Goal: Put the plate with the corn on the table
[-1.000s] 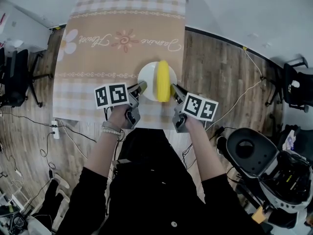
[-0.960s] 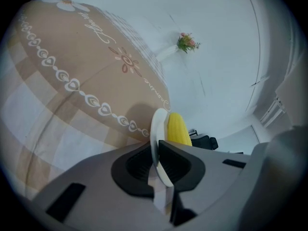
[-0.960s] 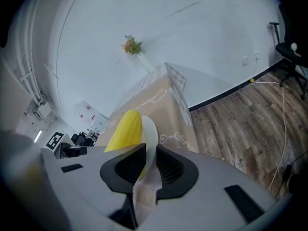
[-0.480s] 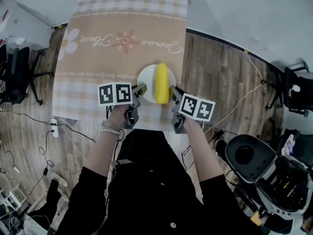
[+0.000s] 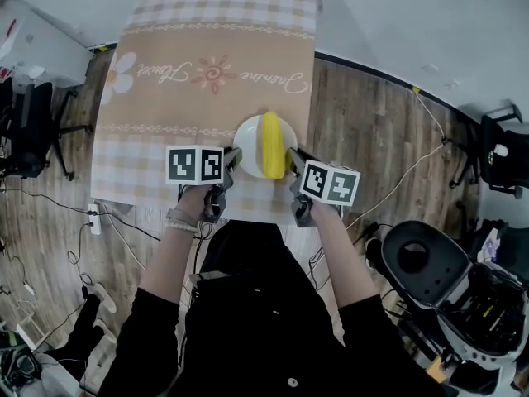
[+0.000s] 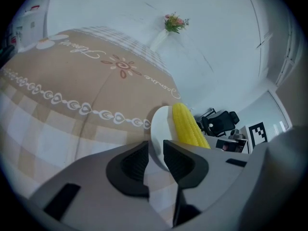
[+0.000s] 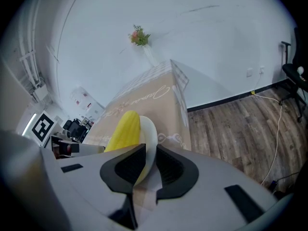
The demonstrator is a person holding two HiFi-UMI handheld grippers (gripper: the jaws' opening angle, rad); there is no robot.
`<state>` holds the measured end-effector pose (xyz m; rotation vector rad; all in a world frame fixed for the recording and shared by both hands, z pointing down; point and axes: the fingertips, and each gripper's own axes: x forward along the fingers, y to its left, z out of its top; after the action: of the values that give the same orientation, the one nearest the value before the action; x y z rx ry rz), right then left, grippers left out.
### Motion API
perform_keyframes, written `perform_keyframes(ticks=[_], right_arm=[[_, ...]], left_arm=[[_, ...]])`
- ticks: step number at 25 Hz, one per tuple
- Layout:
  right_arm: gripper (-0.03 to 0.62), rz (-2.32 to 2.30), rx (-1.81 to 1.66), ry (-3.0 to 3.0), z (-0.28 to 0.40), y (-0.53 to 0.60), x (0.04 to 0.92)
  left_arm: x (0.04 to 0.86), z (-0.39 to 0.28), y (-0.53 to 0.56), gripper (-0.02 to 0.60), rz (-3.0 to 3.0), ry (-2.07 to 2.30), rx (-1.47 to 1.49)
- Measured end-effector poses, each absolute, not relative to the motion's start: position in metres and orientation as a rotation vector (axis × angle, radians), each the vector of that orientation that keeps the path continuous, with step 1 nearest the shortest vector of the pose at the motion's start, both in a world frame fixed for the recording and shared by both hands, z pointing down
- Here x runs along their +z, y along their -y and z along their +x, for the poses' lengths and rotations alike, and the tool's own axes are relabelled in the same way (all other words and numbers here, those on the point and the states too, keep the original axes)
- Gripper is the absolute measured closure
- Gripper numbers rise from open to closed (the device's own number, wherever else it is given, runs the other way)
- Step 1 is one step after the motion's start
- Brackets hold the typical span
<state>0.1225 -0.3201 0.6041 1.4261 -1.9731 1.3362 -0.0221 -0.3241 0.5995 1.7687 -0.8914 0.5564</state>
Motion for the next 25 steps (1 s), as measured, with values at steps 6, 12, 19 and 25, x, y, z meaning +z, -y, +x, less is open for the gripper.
perform_keyframes(ticks=[6, 12, 19, 25], right_arm=[[0.494, 1.423, 1.316, 1.99, 0.12, 0.318, 0.605], [0.493, 1.436, 1.23, 1.984, 0.123, 0.321, 0.601], [0.496, 1.518, 1.15, 2.015, 0.138, 0.327, 0.582], [0.53, 1.592, 1.037, 2.095, 0.14, 0.329, 0.547]], left_arm=[[0.598, -0.033, 0.322, 0.488, 1.787, 0.938, 0.536], [0.585, -0.033, 0.323, 0.51, 1.838, 0.969, 0.51], [0.555, -0.031, 0.328, 0.548, 1.957, 1.004, 0.444], [0.516, -0.026, 0.326, 0.555, 2.064, 1.006, 0.362]])
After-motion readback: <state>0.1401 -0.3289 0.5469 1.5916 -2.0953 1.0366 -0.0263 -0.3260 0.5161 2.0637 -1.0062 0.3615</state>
